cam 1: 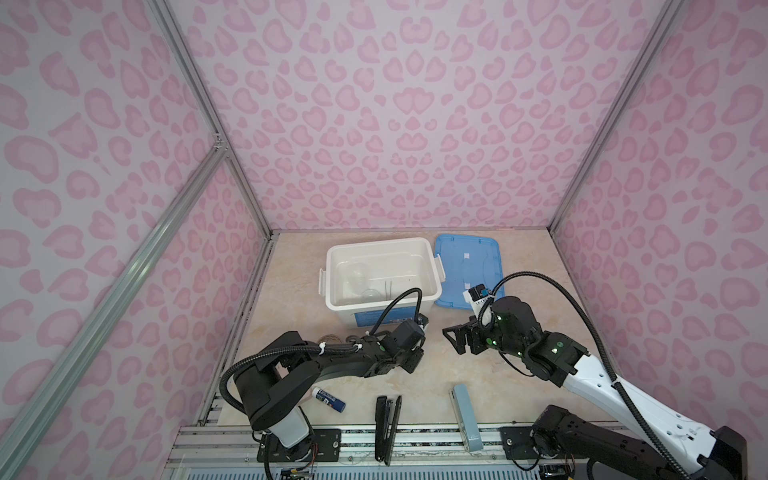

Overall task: Organize the chemistry lab equipment
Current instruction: 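Lower the left gripper onto the second clear pipette and close on it, then lift the second pipette with the left gripper and carry it over the bin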

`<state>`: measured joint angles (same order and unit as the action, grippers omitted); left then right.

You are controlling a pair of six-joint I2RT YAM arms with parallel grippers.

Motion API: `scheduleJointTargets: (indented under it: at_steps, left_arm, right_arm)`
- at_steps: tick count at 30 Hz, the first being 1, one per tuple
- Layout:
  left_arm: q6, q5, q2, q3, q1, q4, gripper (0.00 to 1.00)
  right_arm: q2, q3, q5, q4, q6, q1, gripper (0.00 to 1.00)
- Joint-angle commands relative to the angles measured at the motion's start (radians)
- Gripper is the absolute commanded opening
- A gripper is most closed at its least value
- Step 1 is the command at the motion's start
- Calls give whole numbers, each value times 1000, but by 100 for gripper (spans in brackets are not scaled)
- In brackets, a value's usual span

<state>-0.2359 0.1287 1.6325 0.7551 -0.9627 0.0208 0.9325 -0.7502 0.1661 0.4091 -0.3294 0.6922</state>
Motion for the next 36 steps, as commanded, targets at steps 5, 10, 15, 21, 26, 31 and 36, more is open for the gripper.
scheduleJointTargets:
  at_steps: [5, 10, 15, 21, 26, 31, 36]
  left_arm:
    - [-10, -8, 42, 4, 14, 57, 44]
    - [-13, -10, 51, -3, 31, 68, 42]
    - [-2, -23, 61, 10, 32, 52, 32]
    - [-2, 16, 80, 19, 27, 26, 22]
    - [-3, 32, 78, 22, 19, 15, 17]
    - [-12, 49, 70, 25, 18, 5, 11]
    - [-24, 46, 75, 20, 18, 2, 8]
  right_arm:
    - [-24, 13, -19, -11, -10, 1, 99]
    - [-24, 0, -17, -7, -10, 4, 98]
    - [-18, 3, -17, -12, -8, 7, 98]
    - [-9, 2, -14, -20, -5, 8, 98]
    - [10, -18, -14, -16, 3, 9, 98]
    - [31, -48, -13, -7, 24, 9, 98]
    - [54, -80, -18, 8, 44, 9, 98]
